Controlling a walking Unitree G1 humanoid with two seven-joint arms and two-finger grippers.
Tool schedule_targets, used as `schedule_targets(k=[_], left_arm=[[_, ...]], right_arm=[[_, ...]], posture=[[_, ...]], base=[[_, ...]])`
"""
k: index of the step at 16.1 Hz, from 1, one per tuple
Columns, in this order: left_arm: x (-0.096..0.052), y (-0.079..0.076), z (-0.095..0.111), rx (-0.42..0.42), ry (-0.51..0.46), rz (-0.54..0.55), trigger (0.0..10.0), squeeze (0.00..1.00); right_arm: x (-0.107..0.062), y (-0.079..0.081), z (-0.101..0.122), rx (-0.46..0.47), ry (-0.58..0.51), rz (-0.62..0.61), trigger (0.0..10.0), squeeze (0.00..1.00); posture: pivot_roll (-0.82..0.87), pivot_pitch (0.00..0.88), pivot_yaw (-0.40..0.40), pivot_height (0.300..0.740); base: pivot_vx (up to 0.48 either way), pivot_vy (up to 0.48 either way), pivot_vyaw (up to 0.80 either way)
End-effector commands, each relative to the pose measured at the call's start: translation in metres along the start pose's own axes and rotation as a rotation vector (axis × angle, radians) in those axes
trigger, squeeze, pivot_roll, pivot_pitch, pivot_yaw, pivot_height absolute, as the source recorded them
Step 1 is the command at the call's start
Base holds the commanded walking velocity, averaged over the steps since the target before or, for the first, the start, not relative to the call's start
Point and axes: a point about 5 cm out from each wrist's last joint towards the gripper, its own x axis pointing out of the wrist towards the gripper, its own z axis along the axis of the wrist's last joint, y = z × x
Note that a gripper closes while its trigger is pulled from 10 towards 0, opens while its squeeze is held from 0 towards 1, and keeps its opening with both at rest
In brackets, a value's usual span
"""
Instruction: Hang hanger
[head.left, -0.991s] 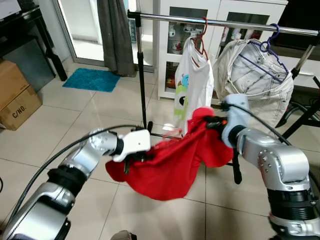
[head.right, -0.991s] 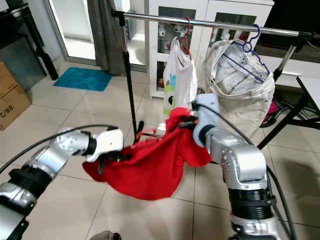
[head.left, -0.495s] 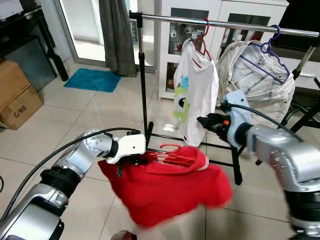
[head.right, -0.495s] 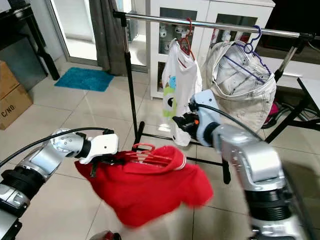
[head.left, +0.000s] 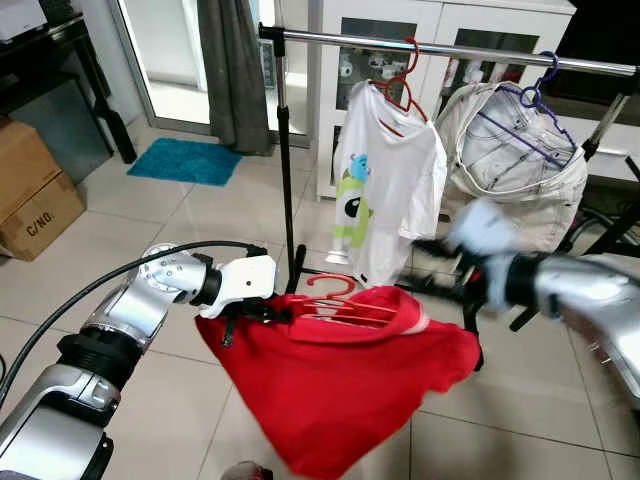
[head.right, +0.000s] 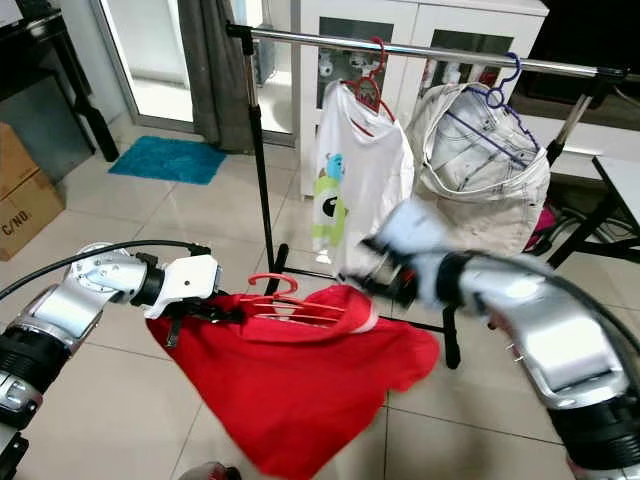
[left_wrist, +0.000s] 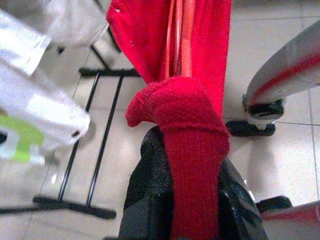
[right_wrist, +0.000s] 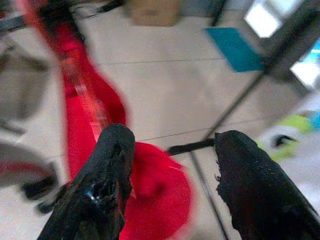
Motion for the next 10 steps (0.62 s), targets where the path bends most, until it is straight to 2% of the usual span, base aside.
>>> schedule_targets(k=[1, 3, 6, 7, 10], left_arm=[[-0.004, 0.004, 0.014, 0.049, -0.060, 0.002, 0.0, 0.00], [-0.003, 0.003, 0.022, 0.057, -0.087, -0.043, 0.0, 0.00], [-0.003, 0.004, 0.025, 0.060, -0.097, -0.057, 0.0, 0.00], [-0.005, 0.004, 0.026, 0.062, -0.099, -0.058, 0.0, 0.00], [-0.009, 0.005, 0.026, 0.054, -0.099, -0.055, 0.0, 0.00]], right_arm=[[0.012, 0.009, 0.004, -0.052, -0.016, 0.064, 10.0, 0.00], [0.029, 0.027, 0.008, -0.090, -0.047, 0.175, 10.0, 0.00], [0.039, 0.037, 0.007, -0.100, -0.045, 0.231, 10.0, 0.00], [0.042, 0.037, 0.006, -0.086, -0.036, 0.227, 0.0, 0.00], [0.040, 0.034, 0.001, -0.092, -0.016, 0.231, 0.0, 0.00]], posture=[[-0.12, 0.000, -0.014, 0.740], [-0.11, 0.000, -0.019, 0.740], [-0.11, 0.000, -0.019, 0.740], [-0.11, 0.000, -0.018, 0.740], [-0.11, 0.000, -0.017, 0.740]], base=[[0.000, 0.000, 0.00], [0.000, 0.000, 0.00], [0.000, 0.000, 0.00], [0.000, 0.000, 0.00], [0.000, 0.000, 0.00]])
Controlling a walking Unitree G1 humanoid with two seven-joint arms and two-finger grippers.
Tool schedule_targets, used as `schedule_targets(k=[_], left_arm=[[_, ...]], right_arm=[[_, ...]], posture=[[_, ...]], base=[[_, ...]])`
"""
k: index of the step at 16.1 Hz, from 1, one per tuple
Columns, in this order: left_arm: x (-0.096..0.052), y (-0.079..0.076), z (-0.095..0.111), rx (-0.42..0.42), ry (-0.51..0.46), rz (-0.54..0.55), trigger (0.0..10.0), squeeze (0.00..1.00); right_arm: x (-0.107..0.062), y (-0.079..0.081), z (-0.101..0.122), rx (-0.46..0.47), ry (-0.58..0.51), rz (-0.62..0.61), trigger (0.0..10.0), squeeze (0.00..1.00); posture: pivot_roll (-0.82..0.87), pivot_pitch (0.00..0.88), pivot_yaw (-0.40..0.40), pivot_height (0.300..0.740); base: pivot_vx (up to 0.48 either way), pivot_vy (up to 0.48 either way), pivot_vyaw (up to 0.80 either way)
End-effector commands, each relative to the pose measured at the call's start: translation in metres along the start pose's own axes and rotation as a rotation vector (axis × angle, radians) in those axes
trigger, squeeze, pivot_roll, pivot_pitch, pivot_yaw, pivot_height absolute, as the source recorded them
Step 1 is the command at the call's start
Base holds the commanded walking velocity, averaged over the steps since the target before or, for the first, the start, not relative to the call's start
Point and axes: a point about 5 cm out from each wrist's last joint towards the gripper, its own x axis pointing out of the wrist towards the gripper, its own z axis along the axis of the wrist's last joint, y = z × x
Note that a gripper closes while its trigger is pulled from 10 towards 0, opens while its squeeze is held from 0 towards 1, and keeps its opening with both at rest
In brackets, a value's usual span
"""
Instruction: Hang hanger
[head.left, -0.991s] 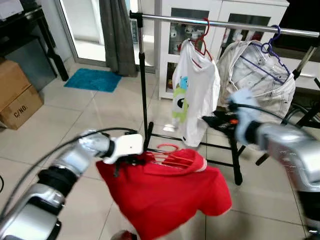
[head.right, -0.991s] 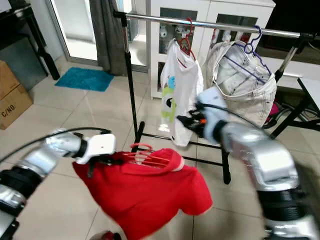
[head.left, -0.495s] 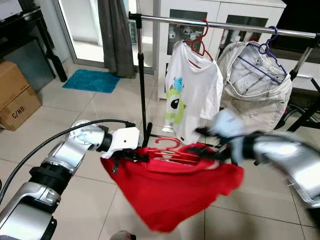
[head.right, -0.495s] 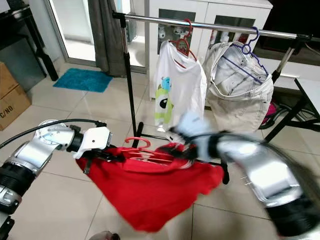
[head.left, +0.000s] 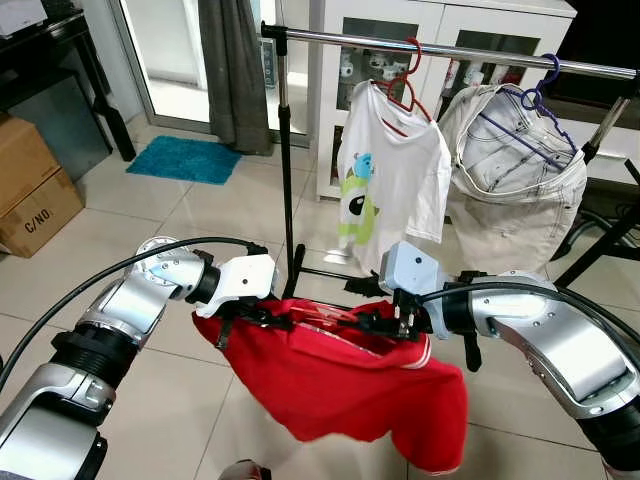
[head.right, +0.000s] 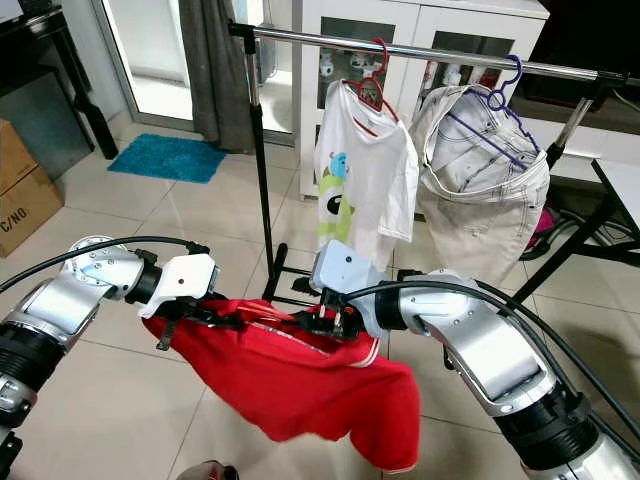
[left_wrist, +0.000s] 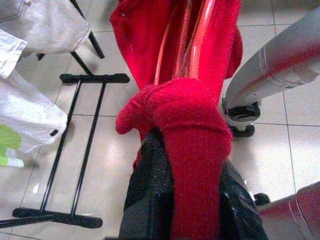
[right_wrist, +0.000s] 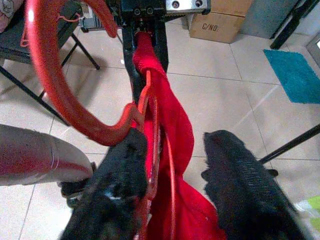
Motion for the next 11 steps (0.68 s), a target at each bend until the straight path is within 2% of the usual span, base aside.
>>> schedule_targets(k=[1, 3, 4, 5, 6, 7, 8, 11], left_arm=[[-0.004, 0.008, 0.020, 0.067, -0.089, 0.029, 0.0, 0.00], [-0.007, 0.009, 0.018, 0.055, -0.081, 0.037, 0.0, 0.00], [-0.009, 0.008, 0.014, 0.050, -0.061, 0.039, 0.0, 0.00], [-0.010, 0.008, 0.013, 0.048, -0.053, 0.038, 0.0, 0.00], [-0.010, 0.007, 0.011, 0.044, -0.043, 0.037, 0.0, 0.00], [-0.011, 0.007, 0.011, 0.041, -0.037, 0.037, 0.0, 0.00], [-0.011, 0.007, 0.010, 0.041, -0.030, 0.037, 0.0, 0.00], [-0.009, 0.008, 0.014, 0.044, -0.049, 0.029, 0.0, 0.00]], right_arm=[[0.000, 0.002, -0.006, 0.000, 0.031, 0.015, 0.0, 0.00], [-0.002, 0.001, -0.009, -0.004, 0.042, 0.007, 0.2, 0.00], [-0.007, -0.004, -0.013, -0.012, 0.065, -0.031, 8.4, 0.00], [-0.009, -0.006, -0.015, -0.014, 0.073, -0.046, 10.0, 0.00], [-0.014, -0.008, -0.017, 0.018, 0.075, -0.039, 10.0, 0.00], [-0.019, -0.008, -0.018, 0.044, 0.071, -0.029, 10.0, 0.81], [-0.023, -0.009, -0.018, 0.050, 0.074, -0.029, 10.0, 1.00], [-0.019, -0.007, -0.018, 0.030, 0.070, -0.029, 10.0, 1.00]], posture=[[-0.11, 0.000, -0.017, 0.740], [-0.11, 0.000, -0.016, 0.740], [-0.11, 0.000, -0.016, 0.740], [-0.11, 0.000, -0.016, 0.740], [-0.11, 0.000, -0.015, 0.740], [-0.11, 0.000, -0.014, 0.740], [-0.11, 0.000, -0.012, 0.740], [-0.12, 0.000, -0.009, 0.740]], base=[[0.000, 0.000, 0.00], [0.000, 0.000, 0.00], [0.000, 0.000, 0.00], [0.000, 0.000, 0.00], [0.000, 0.000, 0.00], [0.000, 0.000, 0.00], [0.000, 0.000, 0.00], [0.000, 0.000, 0.00]])
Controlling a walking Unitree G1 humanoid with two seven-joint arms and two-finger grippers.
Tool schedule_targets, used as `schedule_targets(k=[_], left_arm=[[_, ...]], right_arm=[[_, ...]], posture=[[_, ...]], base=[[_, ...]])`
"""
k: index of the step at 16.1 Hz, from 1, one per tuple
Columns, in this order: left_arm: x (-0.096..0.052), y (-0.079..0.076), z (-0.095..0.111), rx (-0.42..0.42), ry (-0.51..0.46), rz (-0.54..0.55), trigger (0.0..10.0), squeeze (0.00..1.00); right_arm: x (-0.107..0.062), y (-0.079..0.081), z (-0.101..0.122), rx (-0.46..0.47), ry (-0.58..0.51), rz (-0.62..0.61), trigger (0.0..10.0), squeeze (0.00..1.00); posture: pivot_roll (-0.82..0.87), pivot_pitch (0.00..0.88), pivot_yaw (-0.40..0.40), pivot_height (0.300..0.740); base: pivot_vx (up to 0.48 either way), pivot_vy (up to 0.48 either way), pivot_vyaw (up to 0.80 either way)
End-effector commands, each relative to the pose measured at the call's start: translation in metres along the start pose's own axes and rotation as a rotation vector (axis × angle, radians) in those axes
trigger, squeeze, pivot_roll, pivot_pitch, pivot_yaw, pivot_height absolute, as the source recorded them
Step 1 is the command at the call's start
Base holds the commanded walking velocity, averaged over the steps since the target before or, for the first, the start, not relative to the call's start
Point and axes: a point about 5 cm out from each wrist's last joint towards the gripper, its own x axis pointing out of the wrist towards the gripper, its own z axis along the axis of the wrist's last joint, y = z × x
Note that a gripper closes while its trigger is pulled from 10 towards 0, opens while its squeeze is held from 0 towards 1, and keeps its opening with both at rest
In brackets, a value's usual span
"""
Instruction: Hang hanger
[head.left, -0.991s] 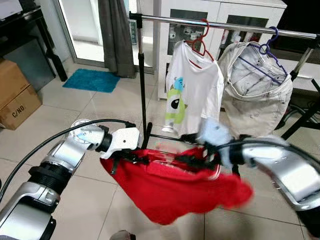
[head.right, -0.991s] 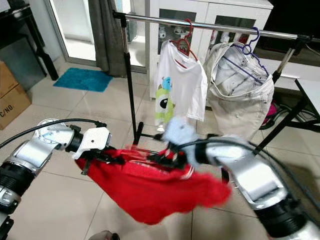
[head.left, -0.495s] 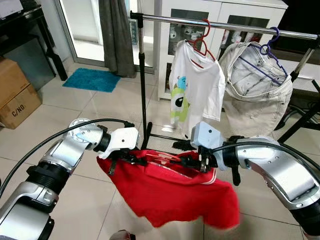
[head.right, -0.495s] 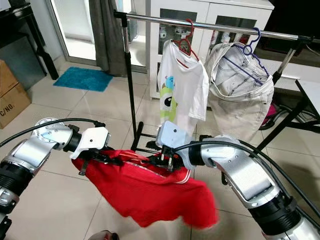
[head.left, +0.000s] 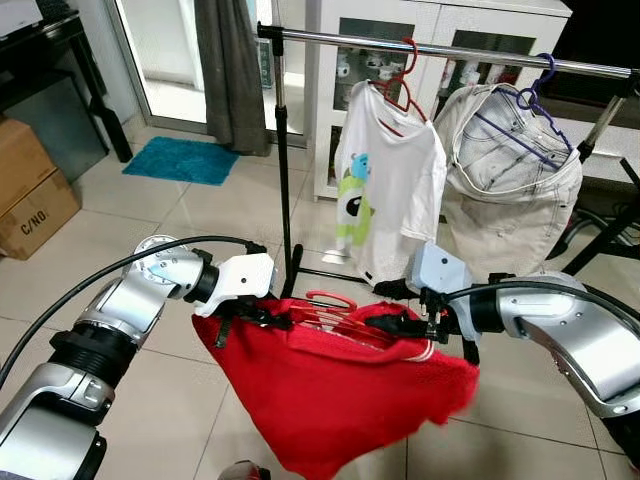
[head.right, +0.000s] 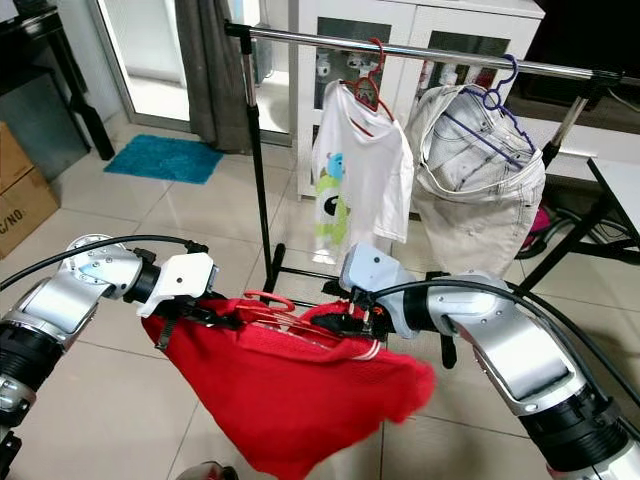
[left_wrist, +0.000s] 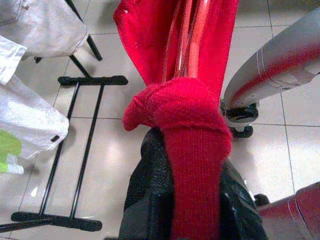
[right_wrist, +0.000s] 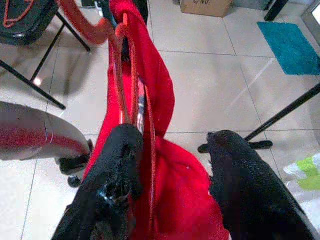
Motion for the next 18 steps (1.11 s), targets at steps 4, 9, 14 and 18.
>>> schedule_targets(k=[4, 9, 14, 18], left_arm=[[-0.005, 0.008, 0.012, 0.038, -0.041, 0.025, 0.0, 0.00], [-0.010, 0.010, 0.002, 0.043, 0.047, 0.043, 0.0, 0.00], [-0.006, 0.013, 0.005, 0.038, 0.011, 0.058, 0.0, 0.00], [-0.002, 0.014, 0.015, 0.036, -0.061, 0.054, 0.0, 0.00]], right_arm=[[0.013, 0.013, 0.010, 0.006, -0.062, 0.063, 10.0, 0.00], [-0.009, -0.007, 0.005, 0.003, -0.046, -0.040, 10.0, 0.00], [0.000, 0.011, 0.005, 0.003, -0.059, 0.053, 10.0, 0.00], [0.021, 0.018, 0.005, 0.030, -0.063, 0.037, 10.0, 0.00]], posture=[[-0.11, 0.000, -0.005, 0.740], [-0.12, 0.000, -0.001, 0.740], [-0.11, 0.000, -0.004, 0.740], [-0.11, 0.000, -0.005, 0.740]], base=[[0.000, 0.000, 0.00], [0.000, 0.000, 0.00], [0.000, 0.000, 0.00], [0.000, 0.000, 0.00]])
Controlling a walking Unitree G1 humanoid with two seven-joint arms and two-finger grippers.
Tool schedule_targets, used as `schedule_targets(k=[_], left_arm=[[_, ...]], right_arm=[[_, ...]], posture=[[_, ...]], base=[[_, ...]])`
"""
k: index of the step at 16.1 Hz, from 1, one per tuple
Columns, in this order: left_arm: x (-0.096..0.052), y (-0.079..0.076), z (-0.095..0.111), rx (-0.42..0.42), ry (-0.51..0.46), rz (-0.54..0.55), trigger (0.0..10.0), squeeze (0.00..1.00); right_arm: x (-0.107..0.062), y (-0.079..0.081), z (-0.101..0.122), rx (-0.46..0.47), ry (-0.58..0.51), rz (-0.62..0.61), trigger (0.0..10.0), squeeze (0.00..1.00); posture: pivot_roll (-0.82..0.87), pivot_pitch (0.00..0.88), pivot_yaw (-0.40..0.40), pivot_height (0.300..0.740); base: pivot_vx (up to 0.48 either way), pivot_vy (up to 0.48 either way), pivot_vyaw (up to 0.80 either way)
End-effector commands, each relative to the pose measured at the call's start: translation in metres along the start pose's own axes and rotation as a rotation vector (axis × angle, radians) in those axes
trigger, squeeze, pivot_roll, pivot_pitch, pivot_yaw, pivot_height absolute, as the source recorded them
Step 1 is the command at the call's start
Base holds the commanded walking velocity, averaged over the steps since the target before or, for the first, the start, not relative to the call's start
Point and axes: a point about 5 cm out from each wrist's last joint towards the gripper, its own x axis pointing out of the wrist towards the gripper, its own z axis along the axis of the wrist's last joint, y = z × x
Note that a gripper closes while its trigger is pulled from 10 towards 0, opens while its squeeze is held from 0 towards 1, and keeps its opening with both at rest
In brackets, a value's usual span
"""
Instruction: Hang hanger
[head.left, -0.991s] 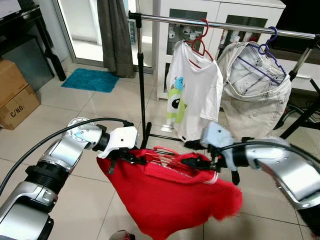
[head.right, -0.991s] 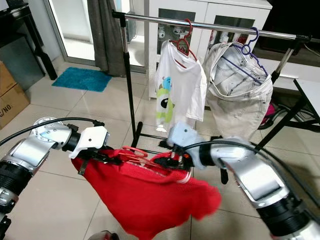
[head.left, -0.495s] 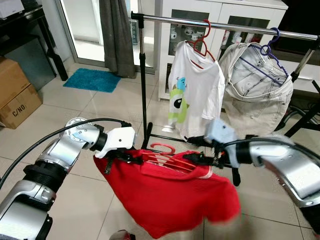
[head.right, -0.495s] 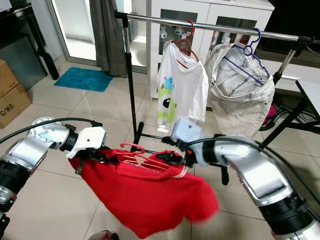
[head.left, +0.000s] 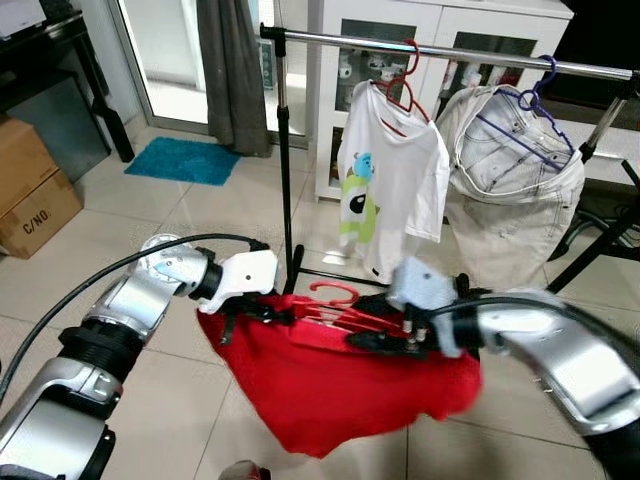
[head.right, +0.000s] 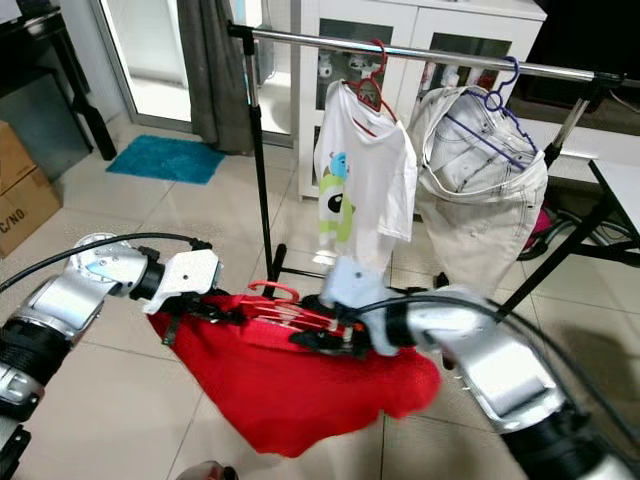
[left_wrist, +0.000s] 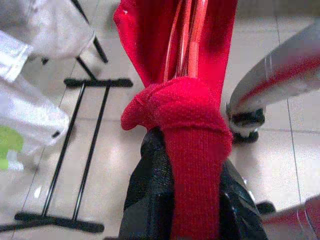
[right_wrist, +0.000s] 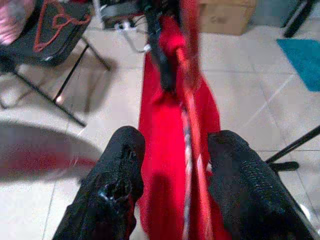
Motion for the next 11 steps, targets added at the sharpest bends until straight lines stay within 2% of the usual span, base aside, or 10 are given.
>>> schedule_targets(k=[1, 2, 3, 4, 5, 11], left_arm=[[-0.0042, 0.0063, 0.0175, 0.047, -0.064, 0.015, 0.0, 0.00], [-0.0035, 0.0056, 0.0179, 0.048, -0.066, 0.012, 0.0, 0.00], [-0.0022, 0.0047, 0.0177, 0.050, -0.065, 0.008, 0.0, 0.00], [-0.0013, 0.0039, 0.0169, 0.050, -0.063, 0.006, 0.0, 0.00], [-0.0008, 0.0035, 0.0160, 0.049, -0.061, 0.005, 0.0, 0.00], [-0.0026, 0.0036, 0.0152, 0.039, -0.062, 0.015, 0.0, 0.00]], right_arm=[[0.0040, -0.0056, 0.0037, 0.001, 0.007, -0.050, 10.0, 0.00], [0.0045, -0.0063, 0.0041, 0.003, 0.005, -0.055, 10.0, 0.00], [0.0047, -0.0078, 0.0051, 0.011, -0.002, -0.068, 4.8, 0.00], [0.0038, -0.0076, 0.0052, 0.015, -0.004, -0.068, 0.9, 0.00], [0.0024, -0.0069, 0.0045, 0.015, -0.001, -0.064, 0.0, 0.00], [0.0016, -0.0030, 0.0004, 0.031, 0.024, -0.037, 0.0, 0.00]], posture=[[-0.11, 0.000, -0.006, 0.740], [-0.11, 0.000, -0.006, 0.740], [-0.11, 0.000, -0.007, 0.740], [-0.11, 0.000, -0.007, 0.740], [-0.11, 0.000, -0.008, 0.740], [-0.11, 0.000, -0.011, 0.740]], base=[[0.000, 0.000, 0.00], [0.000, 0.000, 0.00], [0.000, 0.000, 0.00], [0.000, 0.000, 0.00], [0.000, 0.000, 0.00], [0.000, 0.000, 0.00]])
